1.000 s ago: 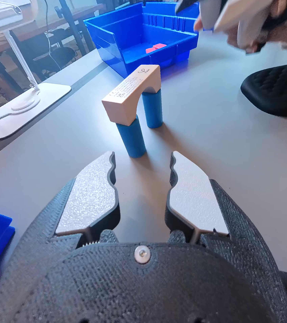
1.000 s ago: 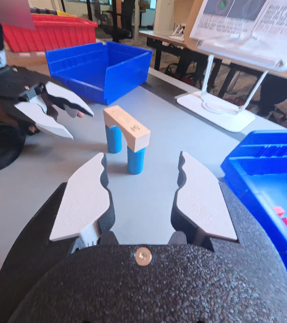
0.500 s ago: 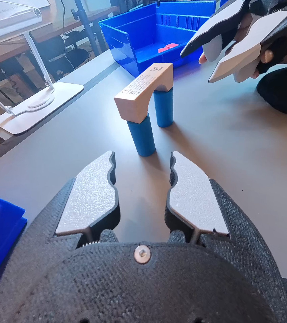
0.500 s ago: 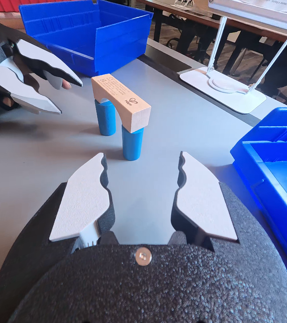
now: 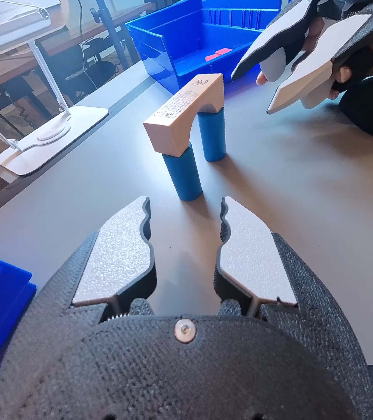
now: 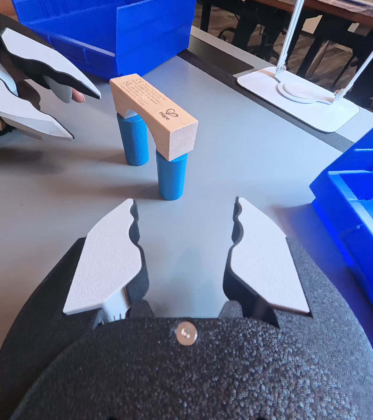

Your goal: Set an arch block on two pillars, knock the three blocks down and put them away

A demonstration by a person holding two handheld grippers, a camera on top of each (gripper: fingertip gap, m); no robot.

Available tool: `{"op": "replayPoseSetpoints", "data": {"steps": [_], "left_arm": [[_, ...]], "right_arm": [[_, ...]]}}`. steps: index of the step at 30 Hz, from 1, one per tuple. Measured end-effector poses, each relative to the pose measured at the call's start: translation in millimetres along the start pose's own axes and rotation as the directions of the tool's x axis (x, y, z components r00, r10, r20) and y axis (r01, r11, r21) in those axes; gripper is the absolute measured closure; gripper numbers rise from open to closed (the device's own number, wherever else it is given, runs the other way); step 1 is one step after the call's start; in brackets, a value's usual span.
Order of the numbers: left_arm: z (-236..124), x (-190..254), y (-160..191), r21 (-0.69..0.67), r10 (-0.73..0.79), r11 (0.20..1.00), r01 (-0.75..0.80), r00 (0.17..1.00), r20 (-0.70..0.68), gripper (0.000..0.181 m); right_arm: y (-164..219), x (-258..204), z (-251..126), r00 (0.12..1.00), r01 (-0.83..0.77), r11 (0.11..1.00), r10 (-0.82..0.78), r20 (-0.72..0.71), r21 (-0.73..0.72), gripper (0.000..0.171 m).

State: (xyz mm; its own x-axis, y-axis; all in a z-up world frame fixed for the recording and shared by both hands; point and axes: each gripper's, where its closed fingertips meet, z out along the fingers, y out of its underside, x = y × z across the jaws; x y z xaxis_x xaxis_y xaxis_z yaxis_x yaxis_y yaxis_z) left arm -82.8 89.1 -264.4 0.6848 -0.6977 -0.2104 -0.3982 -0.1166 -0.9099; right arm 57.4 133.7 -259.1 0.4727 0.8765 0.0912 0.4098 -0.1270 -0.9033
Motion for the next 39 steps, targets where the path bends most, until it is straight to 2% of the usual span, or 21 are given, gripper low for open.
{"op": "replayPoseSetpoints", "data": {"steps": [13,23,30,39], "left_arm": [[6.7,10.9,5.4,-0.046,0.128,0.991,-0.128,0.992,-0.003,0.119],[-0.5,2.3,-14.0,0.064,-0.029,0.998,0.029,0.999,-0.014,0.111],[1.4,-0.4,-6.7,0.030,-0.002,1.000,0.002,1.000,0.010,0.111],[2.8,-5.9,-3.4,0.019,-0.054,0.998,0.053,0.998,0.012,0.113]], "right_arm": [[7.1,-0.3,6.6,1.000,0.002,0.999,-0.002,-0.013,-0.032,0.090],[4.8,-7.0,13.0,1.000,-0.005,1.000,0.005,0.021,-0.031,0.091],[1.3,-11.5,35.6,0.997,-0.046,0.998,0.049,0.061,-0.052,0.090],[-10.6,-6.0,52.0,0.993,-0.099,0.995,0.100,0.070,-0.023,0.090]]}}
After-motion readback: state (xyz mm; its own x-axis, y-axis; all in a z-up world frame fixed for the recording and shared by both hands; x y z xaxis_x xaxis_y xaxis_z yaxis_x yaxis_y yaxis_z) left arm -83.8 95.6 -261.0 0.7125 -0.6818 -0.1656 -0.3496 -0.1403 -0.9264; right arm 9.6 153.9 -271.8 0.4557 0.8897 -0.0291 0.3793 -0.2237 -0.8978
